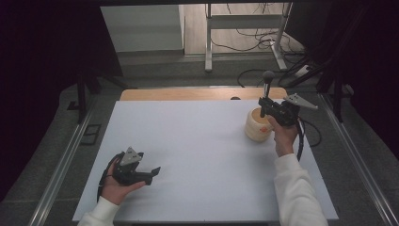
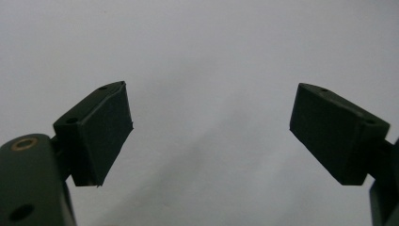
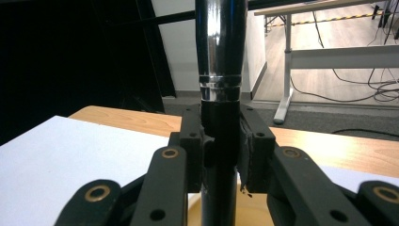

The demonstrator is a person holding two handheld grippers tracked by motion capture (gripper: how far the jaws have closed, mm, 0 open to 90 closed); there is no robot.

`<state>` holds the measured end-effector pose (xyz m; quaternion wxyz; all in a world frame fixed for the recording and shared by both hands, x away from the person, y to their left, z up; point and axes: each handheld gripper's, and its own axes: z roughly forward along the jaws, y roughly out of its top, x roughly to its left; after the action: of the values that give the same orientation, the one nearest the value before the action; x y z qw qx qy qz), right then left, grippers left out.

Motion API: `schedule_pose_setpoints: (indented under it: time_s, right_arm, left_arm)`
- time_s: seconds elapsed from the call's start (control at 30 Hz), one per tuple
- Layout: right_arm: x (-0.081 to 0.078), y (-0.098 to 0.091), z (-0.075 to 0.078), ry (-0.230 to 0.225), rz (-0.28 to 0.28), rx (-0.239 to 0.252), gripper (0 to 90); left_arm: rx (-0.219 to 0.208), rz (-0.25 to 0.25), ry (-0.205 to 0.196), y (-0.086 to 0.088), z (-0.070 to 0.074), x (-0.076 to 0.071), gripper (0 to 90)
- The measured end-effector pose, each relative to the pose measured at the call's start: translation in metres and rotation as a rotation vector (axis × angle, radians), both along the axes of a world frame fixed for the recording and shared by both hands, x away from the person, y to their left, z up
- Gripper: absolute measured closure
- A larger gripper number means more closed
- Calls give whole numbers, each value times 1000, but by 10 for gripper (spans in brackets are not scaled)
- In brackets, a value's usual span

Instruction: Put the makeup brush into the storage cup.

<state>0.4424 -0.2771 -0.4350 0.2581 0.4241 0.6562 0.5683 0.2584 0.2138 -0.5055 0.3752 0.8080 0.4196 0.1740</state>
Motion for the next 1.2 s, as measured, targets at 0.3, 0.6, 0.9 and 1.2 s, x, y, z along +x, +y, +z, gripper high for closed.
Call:
schedule_pose_setpoints:
  time_s: [0.3, 0.6, 0.9, 1.2]
  right_arm:
    - [5, -4, -17, 25, -13, -14, 740]
    - [5, -3, -25, 40, -10, -34, 740]
    - [5, -4, -27, 47, -13, -35, 739]
    - [4, -3, -30, 49, 3, -19, 422]
  left_arm:
    - [1, -3, 0, 0, 0, 0, 140]
    - [2, -2, -1, 0, 0, 0, 140]
    - [2, -2, 1, 0, 0, 0, 141]
    - [-3, 6, -1, 2, 1, 0, 141]
